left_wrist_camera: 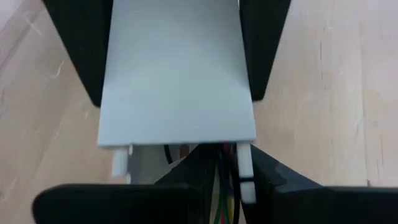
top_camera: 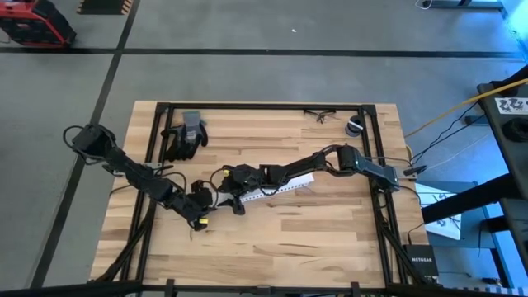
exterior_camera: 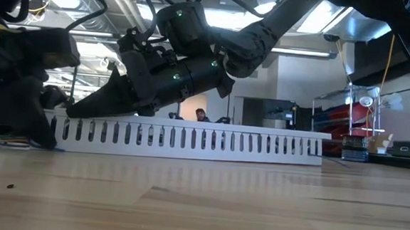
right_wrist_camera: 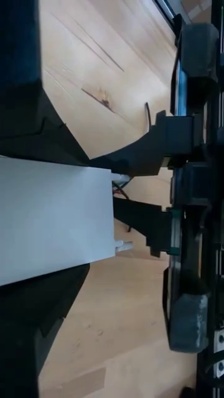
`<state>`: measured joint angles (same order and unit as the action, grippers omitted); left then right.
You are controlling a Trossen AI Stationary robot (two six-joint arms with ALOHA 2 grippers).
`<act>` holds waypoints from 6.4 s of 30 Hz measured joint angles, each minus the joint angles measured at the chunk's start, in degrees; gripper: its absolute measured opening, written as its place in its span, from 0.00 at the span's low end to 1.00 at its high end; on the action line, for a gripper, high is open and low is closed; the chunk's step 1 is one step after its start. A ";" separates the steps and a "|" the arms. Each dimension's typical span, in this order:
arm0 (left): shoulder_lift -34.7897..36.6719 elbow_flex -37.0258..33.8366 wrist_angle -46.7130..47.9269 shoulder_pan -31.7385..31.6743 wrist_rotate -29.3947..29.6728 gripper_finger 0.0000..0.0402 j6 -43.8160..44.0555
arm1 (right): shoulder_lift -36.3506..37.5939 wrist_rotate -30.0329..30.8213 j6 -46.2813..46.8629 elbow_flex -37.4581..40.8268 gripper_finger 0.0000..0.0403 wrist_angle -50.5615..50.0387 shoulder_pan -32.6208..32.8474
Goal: Ziptie cables
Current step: Close the white cable duct
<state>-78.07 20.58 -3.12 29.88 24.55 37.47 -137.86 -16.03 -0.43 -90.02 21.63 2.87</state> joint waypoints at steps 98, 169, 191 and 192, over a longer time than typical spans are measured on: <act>13.93 -6.25 6.99 9.79 10.27 0.75 11.94 | 0.02 0.87 -0.02 -0.20 0.58 -1.92 -0.70; -0.64 -4.66 -5.43 10.15 13.42 0.59 5.52 | -0.11 1.33 5.33 -0.09 0.58 1.57 -0.22; -1.25 -4.68 -6.47 10.08 13.29 0.59 5.68 | -2.12 1.84 5.56 -4.70 0.58 0.03 -0.13; -1.26 -4.68 -6.49 10.08 13.31 0.59 5.73 | -2.12 1.86 5.96 -4.70 0.58 0.32 -0.19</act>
<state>-79.33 15.90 -9.61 39.97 37.86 43.19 -139.98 -14.17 5.53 -94.72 21.95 2.68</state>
